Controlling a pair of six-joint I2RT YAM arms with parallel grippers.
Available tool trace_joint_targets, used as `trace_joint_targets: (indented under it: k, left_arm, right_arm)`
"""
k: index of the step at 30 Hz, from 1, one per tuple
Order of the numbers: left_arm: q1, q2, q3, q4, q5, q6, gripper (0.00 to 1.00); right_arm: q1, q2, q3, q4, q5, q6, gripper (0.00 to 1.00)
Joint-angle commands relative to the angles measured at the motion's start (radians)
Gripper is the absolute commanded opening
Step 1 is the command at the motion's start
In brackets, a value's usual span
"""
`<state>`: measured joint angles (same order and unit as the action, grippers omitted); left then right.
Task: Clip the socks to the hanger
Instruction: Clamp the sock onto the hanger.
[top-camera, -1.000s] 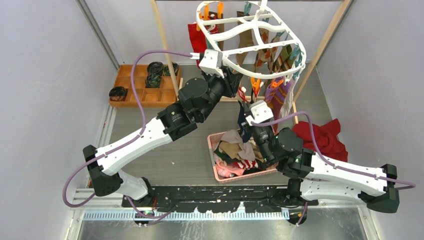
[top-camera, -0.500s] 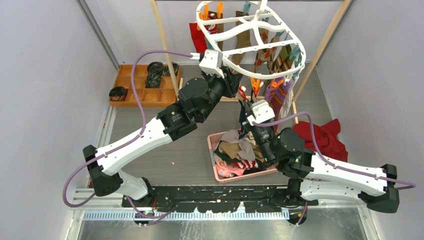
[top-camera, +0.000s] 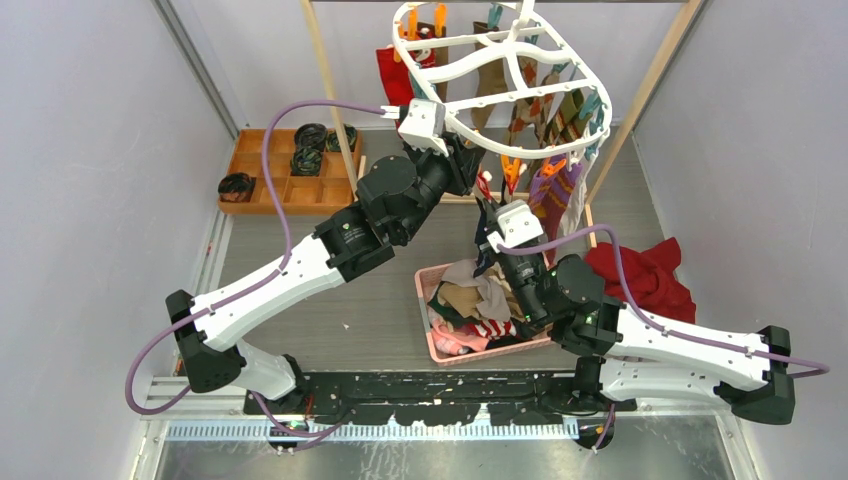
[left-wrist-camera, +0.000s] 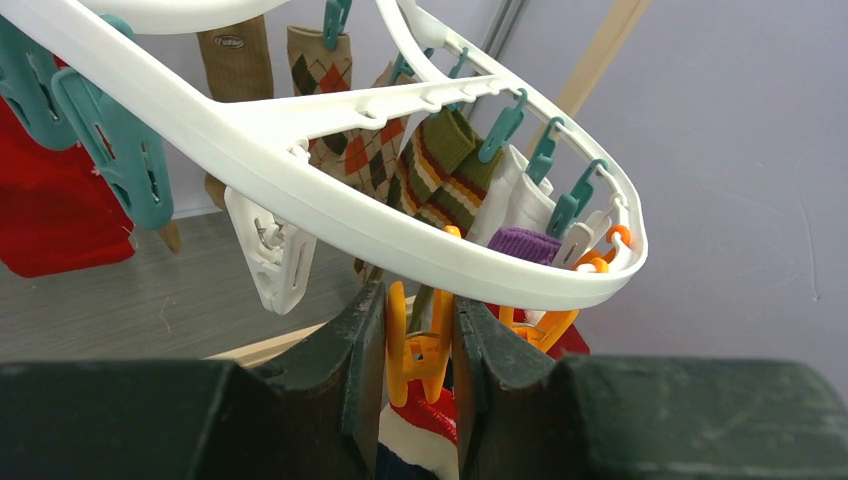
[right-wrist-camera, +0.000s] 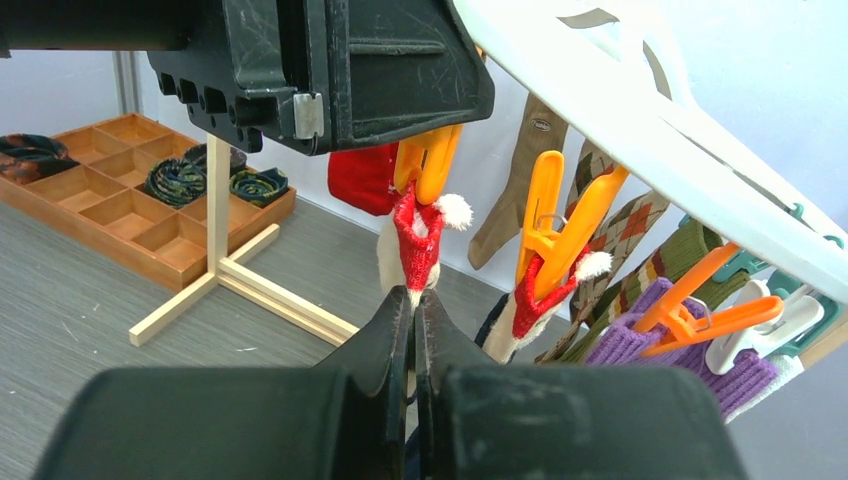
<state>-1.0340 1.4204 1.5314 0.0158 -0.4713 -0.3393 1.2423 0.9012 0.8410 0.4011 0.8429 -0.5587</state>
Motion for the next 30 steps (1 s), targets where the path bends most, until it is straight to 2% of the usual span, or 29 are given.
trace_joint_targets:
  k: [1, 15, 22, 26, 30]
  left_arm:
    - [-0.001, -0.016, 0.035, 0.017, -0.026, -0.015, 0.00]
    - [-0.001, -0.020, 0.036, 0.018, -0.024, -0.025, 0.00]
    - [-0.001, -0.023, 0.036, 0.013, -0.015, -0.036, 0.00]
    - [-0.001, -0.027, 0.039, 0.011, -0.019, -0.033, 0.00]
    - [0.000, -0.031, 0.046, 0.010, -0.021, -0.026, 0.00]
  right_arm:
    - [-0.001, -0.015, 0.045, 0.077, -0.009, -0.032, 0.01]
    - [0.000, 0.015, 0.076, 0.110, -0.015, -0.126, 0.01]
    - [-0.001, 0.049, 0.060, 0.169, 0.024, -0.246, 0.01]
    - [0.000, 0.054, 0.067, 0.142, 0.056, -0.279, 0.01]
    - [0.000, 0.031, 0.089, 0.022, 0.068, -0.237, 0.01]
